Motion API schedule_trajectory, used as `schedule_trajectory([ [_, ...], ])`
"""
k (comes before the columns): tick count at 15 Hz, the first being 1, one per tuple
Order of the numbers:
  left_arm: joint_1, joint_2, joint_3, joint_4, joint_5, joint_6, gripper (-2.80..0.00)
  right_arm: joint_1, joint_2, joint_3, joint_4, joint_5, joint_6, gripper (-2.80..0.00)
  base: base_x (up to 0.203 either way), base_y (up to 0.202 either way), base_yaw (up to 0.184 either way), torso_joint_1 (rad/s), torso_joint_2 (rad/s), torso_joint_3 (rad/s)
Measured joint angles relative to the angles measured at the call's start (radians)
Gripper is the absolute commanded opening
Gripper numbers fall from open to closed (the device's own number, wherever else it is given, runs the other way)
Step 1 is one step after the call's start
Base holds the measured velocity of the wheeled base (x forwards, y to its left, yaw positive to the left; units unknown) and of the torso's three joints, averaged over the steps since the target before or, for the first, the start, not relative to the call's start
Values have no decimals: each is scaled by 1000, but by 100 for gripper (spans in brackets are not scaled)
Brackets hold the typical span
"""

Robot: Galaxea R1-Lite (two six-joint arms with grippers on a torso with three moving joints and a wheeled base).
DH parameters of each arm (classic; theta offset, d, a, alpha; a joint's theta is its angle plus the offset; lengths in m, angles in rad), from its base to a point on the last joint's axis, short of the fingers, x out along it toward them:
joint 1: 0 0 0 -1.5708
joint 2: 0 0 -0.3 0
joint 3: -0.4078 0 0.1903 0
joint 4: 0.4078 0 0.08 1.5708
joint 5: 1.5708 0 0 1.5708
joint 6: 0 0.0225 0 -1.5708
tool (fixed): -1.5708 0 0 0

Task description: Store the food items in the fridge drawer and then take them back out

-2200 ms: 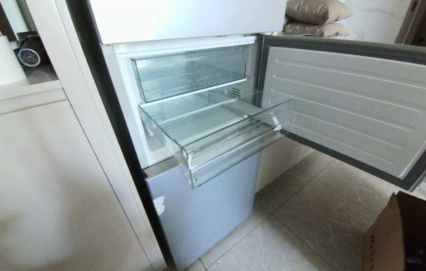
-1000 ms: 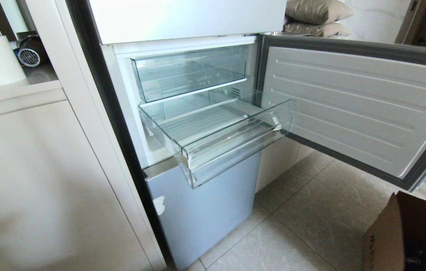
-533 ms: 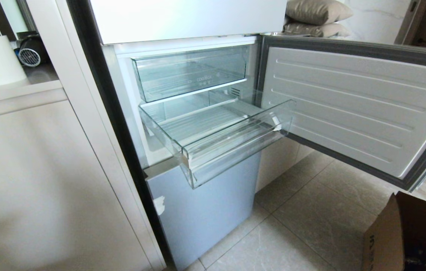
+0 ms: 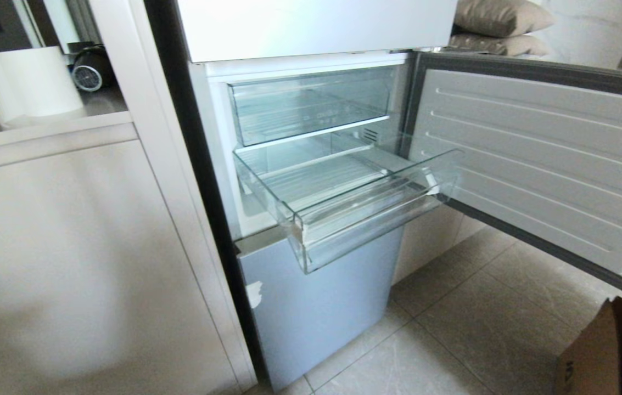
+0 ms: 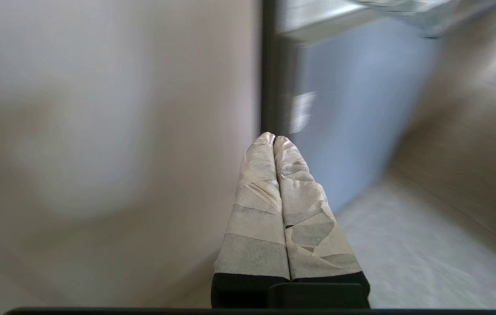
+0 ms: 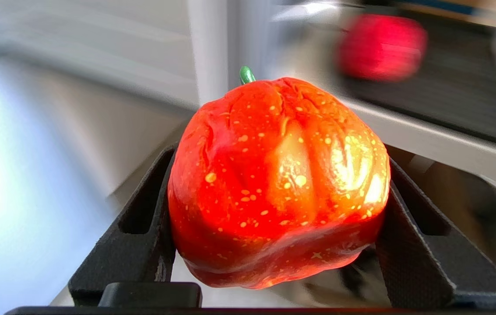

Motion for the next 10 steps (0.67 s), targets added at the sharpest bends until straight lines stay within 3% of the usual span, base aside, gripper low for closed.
schedule_trajectory([
  [10,0,0,0,0,0,0,-280,73,-24,9,-7,0,-9,-280,1,-8,176,4,2,3],
])
